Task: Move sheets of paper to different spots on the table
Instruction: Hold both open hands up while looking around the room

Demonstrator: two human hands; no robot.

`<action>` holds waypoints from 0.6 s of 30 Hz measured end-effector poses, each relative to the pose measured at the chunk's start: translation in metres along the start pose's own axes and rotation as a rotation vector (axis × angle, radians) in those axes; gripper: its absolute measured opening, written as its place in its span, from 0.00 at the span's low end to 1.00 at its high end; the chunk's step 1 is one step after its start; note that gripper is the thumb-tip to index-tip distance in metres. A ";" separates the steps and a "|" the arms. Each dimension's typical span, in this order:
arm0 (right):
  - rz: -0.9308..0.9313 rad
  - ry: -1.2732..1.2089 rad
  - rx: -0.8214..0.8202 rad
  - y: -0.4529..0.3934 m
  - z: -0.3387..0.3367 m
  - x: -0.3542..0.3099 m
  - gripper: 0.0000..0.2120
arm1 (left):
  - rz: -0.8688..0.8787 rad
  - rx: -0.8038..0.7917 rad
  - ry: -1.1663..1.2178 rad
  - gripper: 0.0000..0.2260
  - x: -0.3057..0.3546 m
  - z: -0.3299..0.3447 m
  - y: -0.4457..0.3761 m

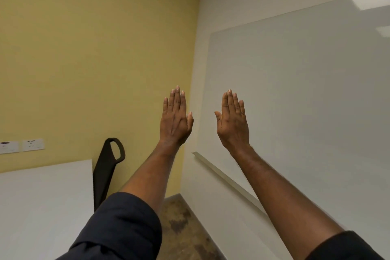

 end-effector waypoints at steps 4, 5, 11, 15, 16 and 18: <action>-0.030 -0.052 -0.001 -0.050 0.073 0.014 0.30 | -0.023 -0.016 -0.051 0.31 -0.041 0.050 -0.039; -0.036 -0.069 0.007 -0.061 0.093 0.017 0.30 | -0.028 -0.022 -0.059 0.31 -0.051 0.063 -0.046; -0.096 -0.196 0.012 -0.116 0.191 0.016 0.31 | -0.094 -0.037 -0.134 0.31 -0.116 0.123 -0.076; -0.134 -0.270 0.002 -0.144 0.261 0.015 0.31 | -0.131 -0.019 -0.191 0.31 -0.154 0.163 -0.087; -0.170 -0.292 -0.011 -0.160 0.293 0.014 0.31 | -0.127 -0.043 -0.253 0.31 -0.173 0.181 -0.095; -0.189 -0.334 0.000 -0.182 0.320 0.009 0.31 | -0.149 -0.033 -0.281 0.31 -0.192 0.195 -0.109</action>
Point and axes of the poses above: each hand's wrist, its own y-axis away from the middle knuckle, its own z-axis out of the palm, x = y × z, the point moved 2 cm from there along -y, towards the middle knuckle, and after that the axes turned 5 degrees about -y, right-handed, at the moved point
